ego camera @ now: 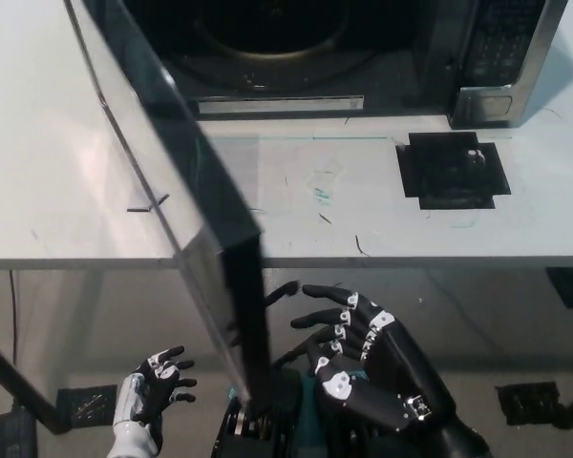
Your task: A microwave is kept infront of the robot with its door slightly ajar. The robot uses its right hand to push the door towards the left to open it.
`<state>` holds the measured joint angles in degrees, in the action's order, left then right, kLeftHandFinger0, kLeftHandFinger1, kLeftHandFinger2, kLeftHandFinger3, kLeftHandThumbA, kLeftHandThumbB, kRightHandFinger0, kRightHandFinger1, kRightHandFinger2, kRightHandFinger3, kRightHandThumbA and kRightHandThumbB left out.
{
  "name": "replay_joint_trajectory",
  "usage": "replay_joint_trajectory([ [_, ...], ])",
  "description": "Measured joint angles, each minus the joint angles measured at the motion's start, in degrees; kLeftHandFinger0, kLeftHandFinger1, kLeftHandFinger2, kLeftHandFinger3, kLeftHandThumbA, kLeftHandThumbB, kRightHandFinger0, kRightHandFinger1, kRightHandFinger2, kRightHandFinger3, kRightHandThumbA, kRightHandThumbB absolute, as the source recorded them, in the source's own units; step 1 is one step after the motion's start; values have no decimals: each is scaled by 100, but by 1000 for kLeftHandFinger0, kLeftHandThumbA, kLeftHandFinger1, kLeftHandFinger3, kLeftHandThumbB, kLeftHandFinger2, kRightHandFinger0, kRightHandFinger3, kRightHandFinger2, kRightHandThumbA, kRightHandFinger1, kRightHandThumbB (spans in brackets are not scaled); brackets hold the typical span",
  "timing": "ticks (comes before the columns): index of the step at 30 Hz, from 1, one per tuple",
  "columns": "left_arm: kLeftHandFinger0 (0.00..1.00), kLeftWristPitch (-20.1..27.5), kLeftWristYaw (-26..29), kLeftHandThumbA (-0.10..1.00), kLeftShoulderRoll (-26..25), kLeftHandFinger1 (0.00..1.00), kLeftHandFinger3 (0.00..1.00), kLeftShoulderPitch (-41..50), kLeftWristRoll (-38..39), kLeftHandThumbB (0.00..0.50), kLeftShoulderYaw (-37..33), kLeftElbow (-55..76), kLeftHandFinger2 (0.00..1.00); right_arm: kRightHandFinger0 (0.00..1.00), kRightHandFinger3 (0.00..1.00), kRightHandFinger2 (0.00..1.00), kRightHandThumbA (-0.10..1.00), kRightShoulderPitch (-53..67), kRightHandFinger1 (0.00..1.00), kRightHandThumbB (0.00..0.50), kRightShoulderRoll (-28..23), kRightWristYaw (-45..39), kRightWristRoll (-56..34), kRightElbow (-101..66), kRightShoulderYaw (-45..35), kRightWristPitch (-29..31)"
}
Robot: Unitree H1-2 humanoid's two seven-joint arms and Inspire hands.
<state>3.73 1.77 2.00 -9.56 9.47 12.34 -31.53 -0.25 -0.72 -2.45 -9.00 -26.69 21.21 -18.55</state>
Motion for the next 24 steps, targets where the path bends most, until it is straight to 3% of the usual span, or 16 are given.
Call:
replay_joint_trajectory([
  [5, 316, 23, 2, 216, -1, 365, 546, 0, -1, 59, 0, 0, 459, 304, 816, 582, 490, 27, 465, 140, -42, -46, 0, -35, -175, -18],
  [9, 327, 24, 3, 215, 0, 369, 562, 0, -5, 63, -8, 0, 453, 340, 820, 599, 436, 90, 484, 84, -204, -88, -24, -143, -367, -64],
  [15, 339, 31, 3, 211, 2, 371, 550, 0, -3, 64, -6, 0, 440, 387, 810, 606, 403, 410, 521, 99, -567, -205, -158, -285, -751, -70],
  [16, 351, 31, 3, 209, 2, 379, 555, 0, -3, 46, -5, 0, 443, 420, 792, 604, 446, 492, 529, 151, -623, -219, -202, -283, -884, -70],
  [20, 316, 34, 1, 204, 2, 361, 546, -1, 1, 70, -4, -2, 429, 357, 764, 575, 382, 755, 479, 77, -692, -168, -286, -204, -1523, -58],
  [24, 325, 35, 3, 213, 4, 362, 550, -2, 1, 70, -3, -15, 434, 319, 740, 561, 361, 881, 447, 131, -620, -22, -288, 208, -2214, 18],
])
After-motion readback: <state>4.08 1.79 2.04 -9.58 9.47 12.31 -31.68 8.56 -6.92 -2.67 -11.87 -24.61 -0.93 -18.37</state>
